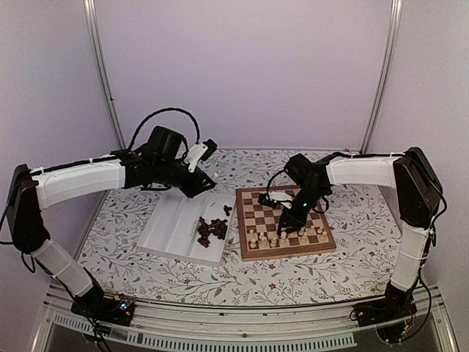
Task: Set up the chess pieces on the board
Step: Place the chess piece on the chessboard.
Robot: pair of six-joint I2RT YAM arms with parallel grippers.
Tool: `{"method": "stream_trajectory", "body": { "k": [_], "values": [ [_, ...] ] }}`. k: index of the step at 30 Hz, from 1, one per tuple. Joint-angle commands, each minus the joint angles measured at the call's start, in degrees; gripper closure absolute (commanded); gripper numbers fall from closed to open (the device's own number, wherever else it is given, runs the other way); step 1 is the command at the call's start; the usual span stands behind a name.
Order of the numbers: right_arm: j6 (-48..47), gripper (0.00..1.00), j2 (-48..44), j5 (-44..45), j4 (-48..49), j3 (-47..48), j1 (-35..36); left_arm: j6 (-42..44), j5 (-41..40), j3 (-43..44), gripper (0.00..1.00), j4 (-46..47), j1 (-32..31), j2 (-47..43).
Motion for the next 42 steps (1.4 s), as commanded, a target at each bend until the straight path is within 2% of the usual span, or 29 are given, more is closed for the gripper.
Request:
{"method": "stream_trajectory", "body": {
  "k": [1,5,12,18,25,31,42],
  "values": [
    [0.4,0.62,-1.6,-0.1,-1.7,2.6,0.1,0.7,1.2,0.4,0.98,0.0,0.8,1.3],
    [-0.9,0.58,-3.1,1.9,-5.0,7.9,-0.6,0.8,3.3,1.0,0.98,-0.6,0.8,2.5],
    [-10.2,0.53,-7.0,2.1,-9.1,17.2,1.7,0.0,10.0,2.5,0.98,-2.7,0.8,5.1],
    [-20.6,0.53,-8.4,16.1,-3.0,16.5,11.8,-0.3,18.3,3.8,0.97,-4.7,0.8,7.7],
    [-23.0,0.53,-2.8,24.9,1.8,20.0,17.2,0.0,24.3,4.9,0.96,-7.8,-0.2,10.0],
    [-24.9,0.53,-0.7,29.2,4.5,19.7,20.4,-0.1,32.1,5.5,0.96,-9.2,-0.7,12.0],
    [-30.0,0.53,1.0,32.2,5.4,18.1,24.2,-0.7,36.9,6.2,0.95,-10.1,-1.3,13.9]
  ]
}}
